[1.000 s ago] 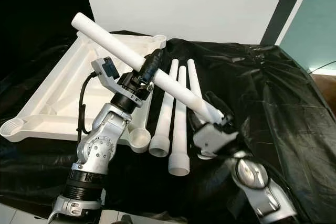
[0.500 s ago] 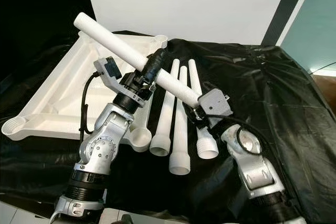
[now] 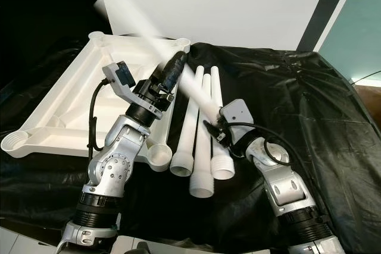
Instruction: Building children table
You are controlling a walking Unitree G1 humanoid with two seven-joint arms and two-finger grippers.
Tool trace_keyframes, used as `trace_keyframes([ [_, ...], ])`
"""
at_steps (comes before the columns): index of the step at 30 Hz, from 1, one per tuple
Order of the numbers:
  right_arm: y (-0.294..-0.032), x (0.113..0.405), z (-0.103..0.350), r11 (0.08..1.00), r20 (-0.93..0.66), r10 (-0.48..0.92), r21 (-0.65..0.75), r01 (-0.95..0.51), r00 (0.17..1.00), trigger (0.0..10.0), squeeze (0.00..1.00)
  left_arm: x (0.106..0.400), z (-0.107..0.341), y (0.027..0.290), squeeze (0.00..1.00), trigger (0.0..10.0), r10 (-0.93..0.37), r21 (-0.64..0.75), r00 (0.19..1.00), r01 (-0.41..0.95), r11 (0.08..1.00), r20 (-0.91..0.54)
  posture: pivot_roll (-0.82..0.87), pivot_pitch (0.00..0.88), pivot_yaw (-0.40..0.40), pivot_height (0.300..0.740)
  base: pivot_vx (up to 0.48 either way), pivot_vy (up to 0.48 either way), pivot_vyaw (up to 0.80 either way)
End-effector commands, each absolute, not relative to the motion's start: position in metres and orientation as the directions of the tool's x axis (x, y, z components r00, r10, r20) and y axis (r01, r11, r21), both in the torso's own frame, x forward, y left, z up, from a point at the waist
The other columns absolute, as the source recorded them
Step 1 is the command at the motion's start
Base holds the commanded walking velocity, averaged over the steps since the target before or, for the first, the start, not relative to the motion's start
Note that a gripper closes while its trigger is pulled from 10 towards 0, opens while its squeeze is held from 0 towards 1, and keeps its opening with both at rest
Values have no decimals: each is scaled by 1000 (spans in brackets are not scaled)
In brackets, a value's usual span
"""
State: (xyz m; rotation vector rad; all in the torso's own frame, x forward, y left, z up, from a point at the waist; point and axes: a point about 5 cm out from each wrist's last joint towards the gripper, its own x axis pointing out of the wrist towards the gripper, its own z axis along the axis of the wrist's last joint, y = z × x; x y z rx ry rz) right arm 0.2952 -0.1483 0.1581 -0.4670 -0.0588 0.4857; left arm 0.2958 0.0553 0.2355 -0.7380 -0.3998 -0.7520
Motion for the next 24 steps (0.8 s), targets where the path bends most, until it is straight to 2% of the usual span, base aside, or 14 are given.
trace_keyframes([
  [1, -147, 296, 171, 764, 8, 451, -520, -381, 893, 0, 0, 293, 243, 54, 820, 10000, -485, -418, 626, 775, 474, 610, 203, 0, -36, 740, 0, 0, 0],
  [2, -146, 295, 174, 752, 27, 444, -554, -356, 896, 0, 0, 293, 244, 54, 820, 10000, -483, -417, 627, 774, 476, 611, 203, 0, -36, 740, 0, 0, 0],
  [3, -144, 294, 177, 717, 69, 427, -634, -291, 902, 0, 0, 294, 246, 53, 0, 10000, -477, -422, 627, 774, 472, 616, 196, 0, -34, 740, 0, 0, 0],
  [5, -139, 290, 179, 664, 125, 402, -722, -195, 907, 0, 0, 294, 249, 53, 0, 10000, -471, -428, 626, 775, 465, 622, 194, 0, -33, 740, 0, 0, 0],
  [7, -138, 289, 178, 649, 142, 391, -743, -163, 909, 0, 0, 294, 249, 53, 0, 10000, -469, -429, 625, 776, 463, 624, 194, 0, -33, 740, 0, 0, 0],
  [11, -135, 280, 165, 495, 226, 356, -869, 22, 907, 0, 0, 294, 251, 53, 0, 10000, -462, -441, 627, 775, 452, 627, 188, 0, -28, 740, 0, 0, 0],
  [13, -136, 279, 162, 482, 237, 347, -875, 45, 908, 0, 0, 294, 251, 53, 0, 10000, -460, -444, 628, 775, 450, 628, 188, 0, -28, 740, 0, 0, 0],
  [15, -141, 276, 147, 416, 262, 329, -903, 109, 907, 0, 0, 295, 250, 54, 0, 10000, -456, -452, 634, 770, 451, 625, 191, 0, -26, 740, 0, 0, 0],
  [23, -147, 268, 133, 365, 332, 303, -906, 213, 893, 0, 0, 297, 251, 56, 0, 10000, -448, -461, 643, 762, 455, 621, 192, 0, -22, 740, 0, 0, 0],
  [24, -145, 266, 131, 350, 367, 307, -901, 255, 878, 0, 0, 297, 251, 57, 0, 0, -444, -463, 642, 763, 451, 625, 191, 0, -17, 740, 0, 0, 0],
])
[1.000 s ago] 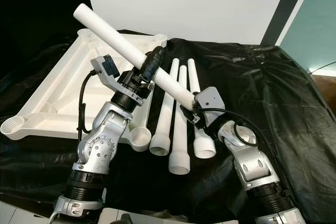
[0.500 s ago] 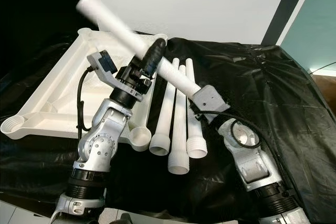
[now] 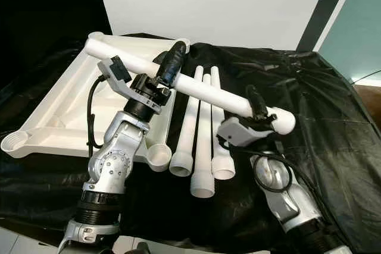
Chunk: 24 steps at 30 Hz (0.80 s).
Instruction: Building children table
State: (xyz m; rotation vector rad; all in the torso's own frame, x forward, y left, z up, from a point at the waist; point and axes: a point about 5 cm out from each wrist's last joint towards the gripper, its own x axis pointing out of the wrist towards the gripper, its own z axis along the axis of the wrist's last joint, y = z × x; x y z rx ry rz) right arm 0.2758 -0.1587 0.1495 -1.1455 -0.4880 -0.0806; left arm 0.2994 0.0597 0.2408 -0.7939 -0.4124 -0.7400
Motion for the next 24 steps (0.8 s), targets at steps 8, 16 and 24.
trace_keyframes([
  [8, -138, 267, 130, 379, 394, 294, -884, 273, 871, 10000, 0, 294, 252, 57, 0, 0, -448, -460, 613, 787, 410, 650, 193, 0, -16, 740, 0, 0, 0],
  [16, -131, 274, 142, 506, 383, 283, -838, 202, 880, 10000, 1000, 292, 252, 57, 0, 0, -450, -458, 604, 795, 397, 657, 191, 0, -24, 740, 0, 0, 0],
  [24, -126, 291, 161, 741, 148, 261, -664, -100, 954, 10000, 0, 291, 253, 55, 0, 0, -453, -458, 594, 803, 381, 665, 189, 0, -27, 740, 0, 0, 0],
])
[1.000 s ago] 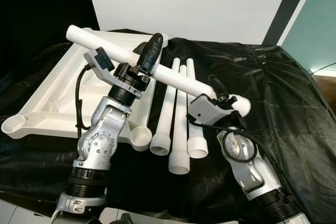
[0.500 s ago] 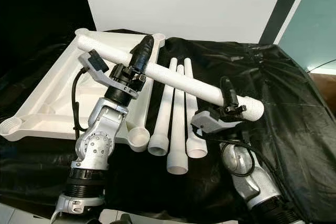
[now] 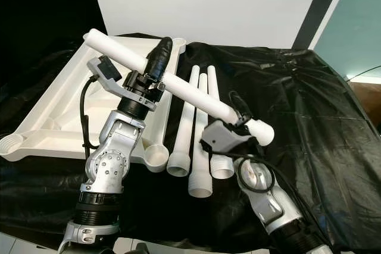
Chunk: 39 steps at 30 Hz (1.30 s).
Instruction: Building children table
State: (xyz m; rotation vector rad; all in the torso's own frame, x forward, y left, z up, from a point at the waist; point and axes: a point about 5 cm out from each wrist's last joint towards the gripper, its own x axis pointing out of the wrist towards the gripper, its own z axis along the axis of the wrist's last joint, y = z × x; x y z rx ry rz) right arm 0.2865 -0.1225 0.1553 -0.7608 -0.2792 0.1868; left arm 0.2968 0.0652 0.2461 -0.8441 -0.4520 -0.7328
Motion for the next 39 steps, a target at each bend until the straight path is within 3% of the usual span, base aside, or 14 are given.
trace_keyframes([
  [1, -126, 291, 161, 741, 148, 261, -664, -100, 954, 10000, 0, 291, 253, 55, 0, 0, -453, -458, 594, 803, 381, 665, 189, 0, -27, 740, 0, 0, 0],
  [8, -151, 308, 170, 822, -90, 308, -476, -312, 947, 9373, 0, 290, 253, 54, 0, 0, -460, -453, 588, 808, 377, 665, 185, 0, -27, 740, 0, 0, 0],
  [9, -153, 308, 171, 810, -119, 343, -464, -358, 932, 0, 0, 290, 253, 54, 0, 0, -463, -449, 587, 808, 380, 664, 184, 0, -28, 740, 0, 0, 0],
  [21, -152, 304, 169, 799, -206, 417, -381, -465, 885, 0, 0, 289, 253, 55, 0, 0, -461, -430, 590, 804, 411, 663, 197, 0, -33, 740, 0, 0, 0],
  [22, -151, 304, 170, 800, -205, 419, -377, -466, 885, 0, 0, 290, 253, 55, 0, 2392, -460, -430, 594, 801, 417, 660, 198, 0, -34, 740, 0, 0, 0],
  [23, -150, 304, 171, 803, -196, 416, -378, -460, 888, 0, 0, 290, 253, 56, 0, 10000, -456, -433, 599, 797, 421, 659, 198, 0, -34, 740, 0, 0, 0],
  [24, -150, 304, 171, 803, -196, 416, -378, -460, 888, 0, 0, 290, 253, 56, 0, 10000, -456, -433, 599, 797, 421, 659, 198, 0, -34, 740, 0, 0, 0],
  [25, -150, 304, 174, 803, -180, 410, -395, -447, 894, 0, 0, 291, 253, 57, 965, 10000, -450, -438, 605, 792, 425, 657, 195, 0, -33, 740, 0, 0, 0],
  [27, -149, 305, 180, 795, -139, 386, -451, -405, 912, 0, 0, 292, 254, 57, 1000, 10000, -441, -447, 614, 785, 429, 655, 195, 0, -33, 740, 0, 0, 0],
  [28, -148, 305, 184, 788, -113, 367, -490, -373, 923, 0, 0, 293, 255, 57, 1000, 10000, -438, -451, 617, 782, 430, 654, 191, 0, -33, 740, 0, 0, 0],
  [29, -147, 305, 186, 780, -80, 340, -532, -328, 937, 0, 0, 293, 256, 57, 831, 10000, -436, -455, 619, 781, 428, 653, 191, 0, -33, 740, 0, 0, 0],
  [30, -147, 305, 186, 780, -80, 340, -532, -328, 937, 0, 0, 293, 256, 57, 831, 10000, -436, -455, 619, 781, 428, 653, 191, 0, -33, 740, 0, 0, 0],
  [31, -145, 305, 187, 781, -35, 299, -565, -265, 954, 0, 0, 293, 257, 56, 0, 10000, -434, -461, 618, 783, 418, 656, 191, 0, -33, 740, 0, 0, 0],
  [39, -136, 300, 172, 720, 117, 140, -694, -20, 983, 0, 0, 291, 259, 51, 0, 10000, -438, -473, 615, 787, 397, 656, 188, 0, -31, 740, 0, 0, 0],
])
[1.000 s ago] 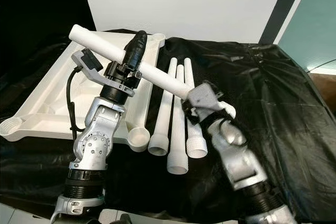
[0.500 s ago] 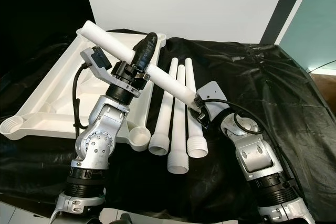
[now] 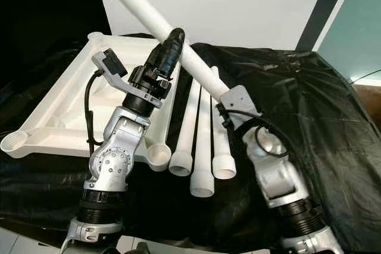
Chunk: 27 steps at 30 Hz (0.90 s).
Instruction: Building children table
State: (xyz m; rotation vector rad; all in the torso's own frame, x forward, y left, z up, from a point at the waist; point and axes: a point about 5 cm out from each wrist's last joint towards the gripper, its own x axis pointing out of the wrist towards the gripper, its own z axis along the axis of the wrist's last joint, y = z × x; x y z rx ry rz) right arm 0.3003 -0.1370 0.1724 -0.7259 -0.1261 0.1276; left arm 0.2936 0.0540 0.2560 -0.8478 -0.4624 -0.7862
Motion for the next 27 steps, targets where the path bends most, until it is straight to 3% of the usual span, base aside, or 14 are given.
trace_keyframes([
  [1, -134, 300, 169, 701, 151, 128, -713, 18, 980, 0, 0, 291, 258, 50, 0, 10000, -440, -475, 615, 787, 394, 654, 189, 0, -30, 740, 0, 0, 0],
  [9, -130, 300, 153, 675, 230, 119, -732, 91, 966, 0, 0, 290, 258, 48, 0, 10000, -443, -482, 616, 787, 386, 651, 209, 0, -29, 740, 0, 0, 0],
  [10, -129, 299, 152, 676, 242, 115, -729, 103, 963, 0, 0, 290, 259, 48, 0, 6431, -442, -479, 612, 790, 383, 656, 211, 0, -29, 740, 0, 0, 0],
  [11, -129, 299, 152, 676, 242, 115, -729, 103, 963, 0, 0, 290, 259, 48, 0, 6431, -442, -479, 612, 790, 383, 656, 211, 0, -29, 740, 0, 0, 0],
  [12, -128, 299, 152, 688, 251, 105, -717, 112, 962, 0, 0, 288, 259, 49, 0, 0, -444, -473, 600, 799, 370, 665, 212, 0, -28, 740, 0, 0, 0],
  [14, -127, 299, 153, 699, 258, 104, -706, 114, 960, 0, 0, 287, 260, 50, 0, 0, -449, -460, 588, 808, 369, 672, 214, 0, -27, 740, 0, 0, 0],
  [15, -125, 300, 154, 721, 256, 105, -685, 103, 961, 10000, 0, 286, 259, 50, 0, 0, -455, -451, 582, 812, 371, 674, 214, 0, -27, 740, 0, 0, 0],
  [19, -119, 301, 158, 748, 253, 133, -660, 71, 958, 10000, 0, 285, 257, 50, 0, 0, -461, -445, 579, 814, 374, 672, 211, 0, -27, 740, 0, 0, 0],
  [27, -105, 304, 176, 811, 142, 258, -570, -133, 956, 10000, 0, 285, 257, 49, 0, 0, -467, -436, 562, 826, 357, 683, 196, 0, -34, 740, 0, 0, 0],
])
